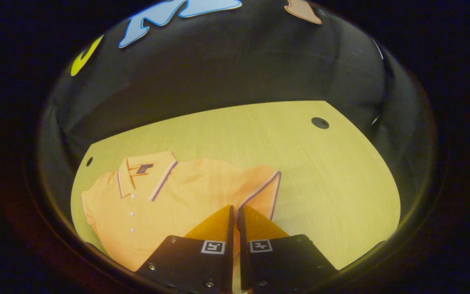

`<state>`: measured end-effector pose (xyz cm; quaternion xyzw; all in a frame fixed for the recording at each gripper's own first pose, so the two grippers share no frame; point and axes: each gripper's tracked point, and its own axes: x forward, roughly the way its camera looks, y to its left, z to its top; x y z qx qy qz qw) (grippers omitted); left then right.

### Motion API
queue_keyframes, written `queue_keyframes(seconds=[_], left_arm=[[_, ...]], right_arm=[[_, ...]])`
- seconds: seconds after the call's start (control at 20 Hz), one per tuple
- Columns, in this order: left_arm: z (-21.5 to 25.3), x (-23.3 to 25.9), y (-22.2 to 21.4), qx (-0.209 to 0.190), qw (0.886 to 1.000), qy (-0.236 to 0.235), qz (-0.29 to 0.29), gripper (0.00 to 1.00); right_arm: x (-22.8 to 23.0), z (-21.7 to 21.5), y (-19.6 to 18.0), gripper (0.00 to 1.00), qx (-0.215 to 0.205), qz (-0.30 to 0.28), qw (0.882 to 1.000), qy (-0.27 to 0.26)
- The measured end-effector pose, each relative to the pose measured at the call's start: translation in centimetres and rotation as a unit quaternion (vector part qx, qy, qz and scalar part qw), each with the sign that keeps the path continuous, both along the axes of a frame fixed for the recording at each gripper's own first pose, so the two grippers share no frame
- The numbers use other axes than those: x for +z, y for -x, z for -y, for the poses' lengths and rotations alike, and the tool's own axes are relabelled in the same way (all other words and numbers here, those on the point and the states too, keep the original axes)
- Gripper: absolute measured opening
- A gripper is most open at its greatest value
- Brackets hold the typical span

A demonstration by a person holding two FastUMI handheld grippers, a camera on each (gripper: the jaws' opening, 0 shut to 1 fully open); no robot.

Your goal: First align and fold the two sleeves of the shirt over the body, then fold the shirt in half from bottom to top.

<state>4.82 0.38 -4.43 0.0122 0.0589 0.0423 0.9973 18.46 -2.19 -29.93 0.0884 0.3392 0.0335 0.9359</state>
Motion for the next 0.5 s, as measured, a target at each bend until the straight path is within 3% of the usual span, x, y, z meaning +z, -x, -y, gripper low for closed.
queue_keyframes(seconds=[0.25, 0.5], left_arm=[[-0.9, -0.2, 0.3, 0.006, 1.0, 0.004, -0.001, 0.97], [-2.3, -0.9, 0.5, 0.017, 1.0, 0.006, -0.005, 0.97]], right_arm=[[3.0, -7.1, -0.6, 0.08, 0.069, 0.027, 0.997, -0.014], [2.6, -12.5, 0.5, 0.07, 0.125, 0.023, 0.992, -0.013]])
